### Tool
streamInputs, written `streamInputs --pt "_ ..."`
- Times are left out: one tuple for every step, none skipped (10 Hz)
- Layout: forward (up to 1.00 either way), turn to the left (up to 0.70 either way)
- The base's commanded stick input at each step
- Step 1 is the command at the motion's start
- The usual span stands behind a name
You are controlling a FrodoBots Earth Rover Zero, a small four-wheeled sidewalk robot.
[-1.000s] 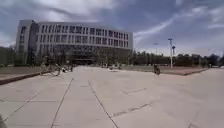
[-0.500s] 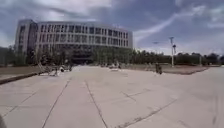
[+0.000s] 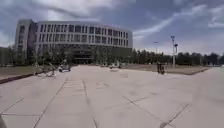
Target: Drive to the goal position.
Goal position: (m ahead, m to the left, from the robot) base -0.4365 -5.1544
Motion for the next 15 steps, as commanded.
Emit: streamInputs --pt "0.60 0.02" --pt "0.60 0.09" --pt "0.58 0.15" --pt "0.57 0.14" --pt "0.57 0.14" --pt "0.57 0.14" --pt "0.57 0.14" --pt "0.57 0.14" --pt "0.57 0.12" --pt "0.58 0.08" --pt "0.59 0.04" --pt "0.60 0.00" --pt "0.60 0.00" --pt "0.60 0.00" --pt "0.60 0.00"
